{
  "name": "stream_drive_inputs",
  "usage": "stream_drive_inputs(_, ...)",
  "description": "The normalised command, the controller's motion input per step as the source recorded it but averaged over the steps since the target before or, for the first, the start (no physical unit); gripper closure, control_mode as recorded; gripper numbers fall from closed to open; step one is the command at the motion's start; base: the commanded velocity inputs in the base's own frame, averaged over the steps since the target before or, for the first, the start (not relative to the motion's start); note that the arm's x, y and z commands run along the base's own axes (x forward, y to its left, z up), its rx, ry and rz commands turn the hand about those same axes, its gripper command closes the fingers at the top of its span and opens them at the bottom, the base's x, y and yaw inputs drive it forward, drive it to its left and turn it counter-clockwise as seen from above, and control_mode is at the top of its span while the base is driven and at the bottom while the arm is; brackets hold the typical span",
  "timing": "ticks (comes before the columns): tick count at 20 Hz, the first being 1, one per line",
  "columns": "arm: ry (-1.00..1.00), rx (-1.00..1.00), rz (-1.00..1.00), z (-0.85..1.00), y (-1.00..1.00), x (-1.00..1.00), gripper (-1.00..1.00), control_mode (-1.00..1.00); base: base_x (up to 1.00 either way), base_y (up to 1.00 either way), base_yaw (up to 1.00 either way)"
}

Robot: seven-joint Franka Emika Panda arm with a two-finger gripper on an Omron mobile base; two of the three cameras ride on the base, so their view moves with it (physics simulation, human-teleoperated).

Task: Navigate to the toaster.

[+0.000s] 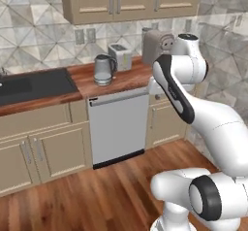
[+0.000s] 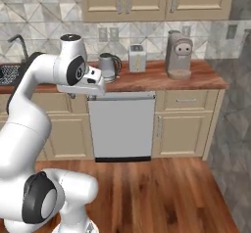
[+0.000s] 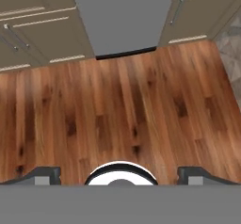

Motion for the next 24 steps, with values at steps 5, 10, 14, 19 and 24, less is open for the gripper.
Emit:
stream_drive_inputs(5, 0.00, 0.00, 0.00, 0.00, 0.00, 0.00, -1.00, 1.00, 0.82, -0.97, 0.19)
stream_drive_inputs(10, 0.00, 0.00, 0.00, 0.00, 0.00, 0.00, -1.00, 1.00, 0.98, -0.68, 0.16)
stream_drive_inputs(14, 0.00, 0.00, 0.00, 0.00, 0.00, 0.00, -1.00, 1.00, 1.00, -0.62, 0.17)
stream_drive_inputs(19, 0.00, 0.00, 0.00, 0.00, 0.00, 0.00, -1.00, 1.00, 0.91, -0.39, 0.22)
stream_drive_inputs(24, 0.00, 0.00, 0.00, 0.00, 0.00, 0.00, -1.00, 1.00, 0.63, 0.05, 0.22)
